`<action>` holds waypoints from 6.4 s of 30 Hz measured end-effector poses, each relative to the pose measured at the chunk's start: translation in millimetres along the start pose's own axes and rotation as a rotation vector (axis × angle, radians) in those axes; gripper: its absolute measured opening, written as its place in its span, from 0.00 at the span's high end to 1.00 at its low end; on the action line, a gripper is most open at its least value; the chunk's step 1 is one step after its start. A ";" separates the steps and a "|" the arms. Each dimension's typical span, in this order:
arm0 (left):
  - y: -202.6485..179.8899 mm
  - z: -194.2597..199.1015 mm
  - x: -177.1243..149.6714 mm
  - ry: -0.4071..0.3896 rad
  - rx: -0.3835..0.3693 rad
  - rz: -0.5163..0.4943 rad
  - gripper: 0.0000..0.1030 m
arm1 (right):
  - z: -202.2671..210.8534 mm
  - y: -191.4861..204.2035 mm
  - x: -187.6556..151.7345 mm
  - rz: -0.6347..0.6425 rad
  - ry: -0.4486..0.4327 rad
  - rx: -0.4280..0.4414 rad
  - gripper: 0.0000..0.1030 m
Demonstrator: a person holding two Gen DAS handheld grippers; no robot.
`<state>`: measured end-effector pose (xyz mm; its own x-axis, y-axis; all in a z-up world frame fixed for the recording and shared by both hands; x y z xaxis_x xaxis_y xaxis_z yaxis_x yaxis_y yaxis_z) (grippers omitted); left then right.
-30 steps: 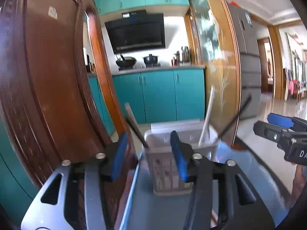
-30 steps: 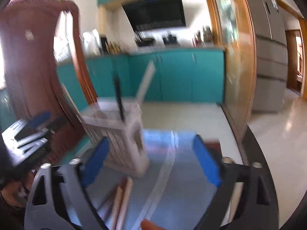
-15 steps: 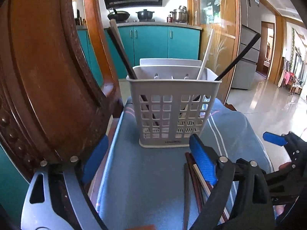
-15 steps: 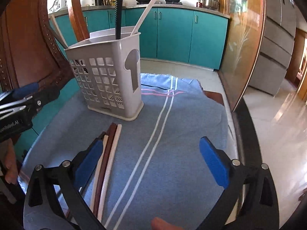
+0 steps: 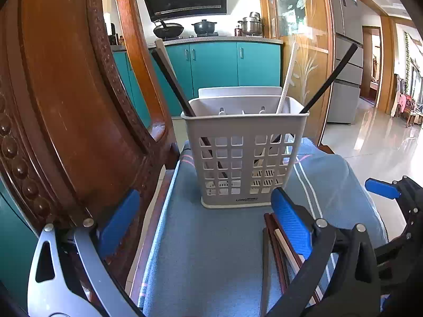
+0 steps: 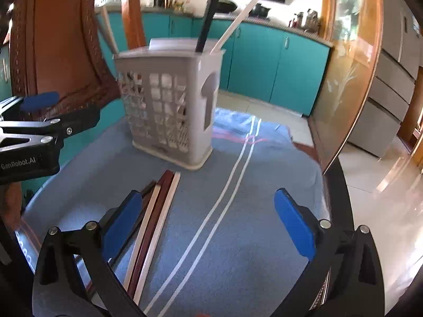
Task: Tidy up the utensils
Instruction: 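Withdraw both tools from the basket back toward the remaining chopsticks, then close the left tool on a reddish-brown chopstick while the right tool grasps a cream patterned chopstick, then lift both held chopsticks and lower them into the white basket with both tools, then open both tools to release the chopsticks inside the basket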
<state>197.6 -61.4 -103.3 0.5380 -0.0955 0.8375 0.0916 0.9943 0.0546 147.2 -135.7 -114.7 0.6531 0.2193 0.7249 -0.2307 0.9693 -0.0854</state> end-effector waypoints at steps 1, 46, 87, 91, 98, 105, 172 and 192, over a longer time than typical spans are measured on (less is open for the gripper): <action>-1.0 -3.2 -2.0 0.029 -0.004 -0.008 0.04 | -0.8 -0.9 -1.3 -0.005 0.011 -0.002 0.05; -41.0 -58.7 -67.7 0.376 -0.243 -0.063 0.57 | -46.9 43.0 -27.2 0.014 0.246 0.168 0.74; -38.4 -68.2 -77.1 0.447 -0.253 -0.043 0.89 | -54.7 -20.3 -20.9 -0.131 0.282 0.017 0.81; -43.3 -71.5 -79.2 0.458 -0.239 -0.049 0.85 | -61.9 -17.9 -17.6 -0.129 0.275 0.006 0.81; -44.8 -74.8 -76.7 0.456 -0.227 -0.030 0.90 | -57.5 -18.0 -22.5 -0.147 0.269 0.030 0.94; -31.4 -74.0 -76.0 0.460 -0.225 0.012 0.92 | -52.9 -26.3 -21.4 -0.173 0.287 0.065 0.89; 20.1 13.7 183.4 -0.239 -0.024 0.144 0.93 | 65.5 -24.4 186.4 -0.125 -0.374 0.086 0.92; 6.5 47.3 153.5 -0.241 0.028 0.042 0.81 | 36.6 14.2 48.6 -0.008 -0.034 0.216 0.63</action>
<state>241.1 -67.3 51.3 0.3254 -0.0430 0.9446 0.0480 0.9984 0.0289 149.2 -115.4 -55.6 0.6319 0.2046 0.7476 -0.3770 0.9239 0.0658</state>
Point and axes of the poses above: each gripper's, at about its wrist camera, not at the fingertips, and z roughly against the way its jaws point, y to its left, x to its top, the point moved 4 cm from there along -z, roughly the way its jaws point, and after that the axes turned 1 degree about -x, right-handed, at the moved point
